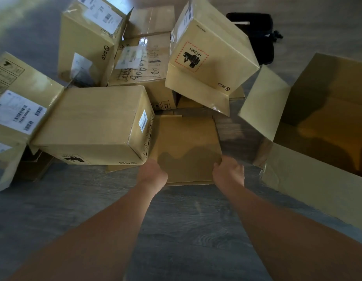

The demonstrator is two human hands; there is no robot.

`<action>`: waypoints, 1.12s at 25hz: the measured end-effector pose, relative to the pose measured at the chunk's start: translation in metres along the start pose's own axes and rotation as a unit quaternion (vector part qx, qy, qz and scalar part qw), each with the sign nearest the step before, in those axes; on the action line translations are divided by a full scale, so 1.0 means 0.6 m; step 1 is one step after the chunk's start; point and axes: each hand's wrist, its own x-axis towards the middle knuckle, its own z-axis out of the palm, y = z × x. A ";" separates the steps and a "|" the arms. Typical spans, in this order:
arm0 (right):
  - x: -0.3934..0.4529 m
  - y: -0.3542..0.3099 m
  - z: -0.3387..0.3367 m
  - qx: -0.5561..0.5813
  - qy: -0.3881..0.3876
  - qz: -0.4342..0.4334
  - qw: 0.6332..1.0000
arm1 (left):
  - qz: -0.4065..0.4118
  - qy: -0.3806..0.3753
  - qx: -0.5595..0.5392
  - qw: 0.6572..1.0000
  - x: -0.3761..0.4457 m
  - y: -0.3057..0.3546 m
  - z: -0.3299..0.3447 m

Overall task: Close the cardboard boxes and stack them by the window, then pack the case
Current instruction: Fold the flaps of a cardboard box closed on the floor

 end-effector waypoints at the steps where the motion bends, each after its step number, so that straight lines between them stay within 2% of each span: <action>1: -0.005 -0.013 -0.007 -0.015 0.015 -0.022 1.000 | 0.002 0.008 0.009 1.000 -0.005 0.002 -0.012; 3: -0.018 -0.037 -0.022 -0.032 0.051 -0.075 0.995 | 0.014 0.027 0.033 0.999 -0.020 0.009 -0.039; 5: -0.033 -0.058 -0.042 -0.027 0.059 -0.092 0.994 | 0.018 0.042 0.031 0.998 -0.032 0.017 -0.064; 8: -0.056 -0.068 -0.073 -0.028 0.072 -0.123 0.989 | 0.011 0.033 -0.010 0.999 -0.061 0.027 -0.102; 12: -0.084 -0.063 -0.117 -0.051 0.118 -0.221 0.967 | -0.004 0.004 -0.097 0.995 -0.108 0.034 -0.144; 19: -0.100 -0.084 -0.195 -0.001 0.178 -0.264 0.948 | 0.040 0.002 -0.118 0.992 -0.160 0.083 -0.204; 21: -0.094 -0.075 -0.231 -0.007 0.183 -0.259 0.948 | 0.063 -0.007 -0.115 0.991 -0.170 0.115 -0.199; 23: -0.082 -0.050 -0.271 -0.010 0.181 -0.213 0.960 | 0.093 -0.029 -0.116 0.988 -0.180 0.153 -0.168; 28: -0.046 0.100 -0.363 -0.064 0.178 -0.089 0.978 | 0.137 -0.111 -0.121 0.977 -0.230 0.263 -0.020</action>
